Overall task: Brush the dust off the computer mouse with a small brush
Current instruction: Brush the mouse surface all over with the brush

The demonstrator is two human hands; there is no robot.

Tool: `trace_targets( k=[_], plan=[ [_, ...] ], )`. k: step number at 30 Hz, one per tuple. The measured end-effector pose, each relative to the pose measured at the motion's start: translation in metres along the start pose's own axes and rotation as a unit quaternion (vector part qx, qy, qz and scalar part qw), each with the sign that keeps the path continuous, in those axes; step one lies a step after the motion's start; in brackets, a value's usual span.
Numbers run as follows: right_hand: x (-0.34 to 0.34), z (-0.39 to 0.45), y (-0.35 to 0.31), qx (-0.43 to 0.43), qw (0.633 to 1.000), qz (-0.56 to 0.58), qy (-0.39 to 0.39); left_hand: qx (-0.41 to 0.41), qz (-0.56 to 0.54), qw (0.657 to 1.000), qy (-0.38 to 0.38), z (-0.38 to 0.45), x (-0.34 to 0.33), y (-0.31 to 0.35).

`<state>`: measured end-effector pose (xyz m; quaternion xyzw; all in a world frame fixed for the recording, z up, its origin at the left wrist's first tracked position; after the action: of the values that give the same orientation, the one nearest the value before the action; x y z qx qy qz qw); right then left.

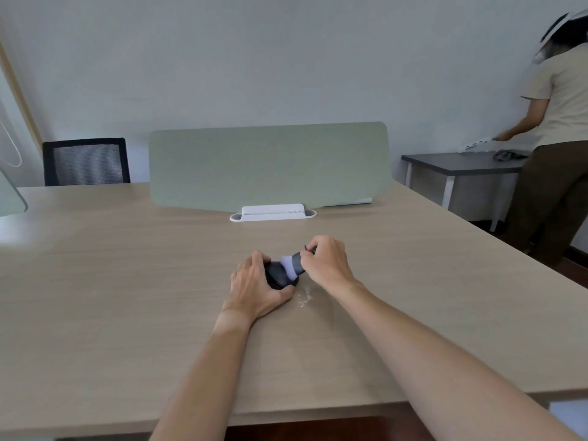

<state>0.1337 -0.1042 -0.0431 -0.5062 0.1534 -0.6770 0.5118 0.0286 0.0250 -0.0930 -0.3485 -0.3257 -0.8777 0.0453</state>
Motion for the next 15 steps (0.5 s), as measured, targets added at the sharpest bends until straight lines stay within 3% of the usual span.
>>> trace_targets(
  k=[4,9,15],
  plan=[
    [0.005,0.001,-0.005,0.03,0.999,-0.003,0.035,0.015,0.012,1.0,-0.001,0.002,-0.001,-0.002],
    [-0.008,-0.006,-0.013,0.016,0.997,0.076,-0.027,-0.007,-0.002,1.0,-0.016,0.003,-0.003,-0.003],
    [-0.001,0.001,0.0,-0.014,0.999,-0.034,0.002,-0.015,0.028,0.999,-0.036,0.005,-0.007,-0.006]
  ],
)
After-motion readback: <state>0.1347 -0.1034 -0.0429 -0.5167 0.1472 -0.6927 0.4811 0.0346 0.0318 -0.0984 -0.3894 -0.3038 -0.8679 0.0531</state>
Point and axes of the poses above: each hand's wrist, its own z-axis towards the middle knuckle, its own x-axis out of the back of the hand, y = z × x, the point moved 4 cm from there along z, towards the middle knuckle, and after that the axes turned 10 degrees about y, right-handed, at the moved point
